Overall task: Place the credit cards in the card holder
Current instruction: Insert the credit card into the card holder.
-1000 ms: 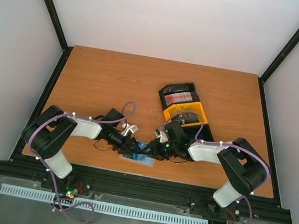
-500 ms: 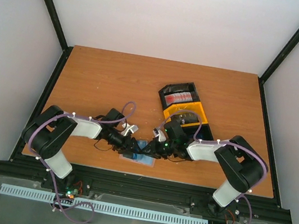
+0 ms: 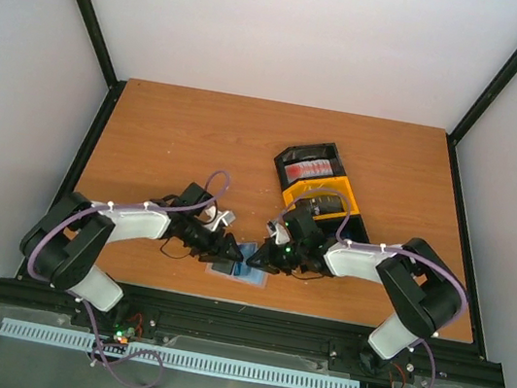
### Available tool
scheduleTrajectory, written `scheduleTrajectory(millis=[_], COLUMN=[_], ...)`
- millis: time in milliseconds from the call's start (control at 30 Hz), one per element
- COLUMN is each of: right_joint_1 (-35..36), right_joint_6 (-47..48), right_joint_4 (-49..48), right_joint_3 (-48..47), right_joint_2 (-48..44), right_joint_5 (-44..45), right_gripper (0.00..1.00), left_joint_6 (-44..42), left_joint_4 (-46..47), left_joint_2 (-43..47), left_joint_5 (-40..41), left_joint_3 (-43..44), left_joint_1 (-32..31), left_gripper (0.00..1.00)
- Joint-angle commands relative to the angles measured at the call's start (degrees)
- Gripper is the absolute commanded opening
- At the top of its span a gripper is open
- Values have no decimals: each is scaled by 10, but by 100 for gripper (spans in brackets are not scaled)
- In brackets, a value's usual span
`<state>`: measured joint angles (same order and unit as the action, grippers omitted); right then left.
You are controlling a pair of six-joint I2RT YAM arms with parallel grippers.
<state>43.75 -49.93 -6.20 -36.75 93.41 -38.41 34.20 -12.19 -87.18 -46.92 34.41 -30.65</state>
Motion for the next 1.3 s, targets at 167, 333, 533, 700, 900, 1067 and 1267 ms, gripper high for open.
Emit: scheduleTrajectory(millis=[167,333,533,700,900,1067,1267], right_joint_1=[0,0,2,15,42,52,56], right_joint_6=[7,-10,-49,-66,-90,-112,-140], right_joint_4=[106,186,238,254,293,317,363], right_joint_3=[-26,-59,-82,-109,-152,-178,-190], right_joint_2=[-31,-35,-56,-50,-19,-2,-6], right_joint_5=[61,108,166,189,223,253,305], right_gripper=[3,3,3,3,3,5,3], left_joint_6=[22,53,97,113,112,113,114], left_joint_4=[-48,-70,-57,-15,14,11,-1], left_joint_2=[65,81,87,78,65,54,43], left_joint_5=[41,118,175,171,160,187,219], left_joint_3=[36,49,26,-8,-19,-20,-10], left_joint_1=[1,2,3,2,2,2,2], left_gripper=[68,72,71,69,60,53,48])
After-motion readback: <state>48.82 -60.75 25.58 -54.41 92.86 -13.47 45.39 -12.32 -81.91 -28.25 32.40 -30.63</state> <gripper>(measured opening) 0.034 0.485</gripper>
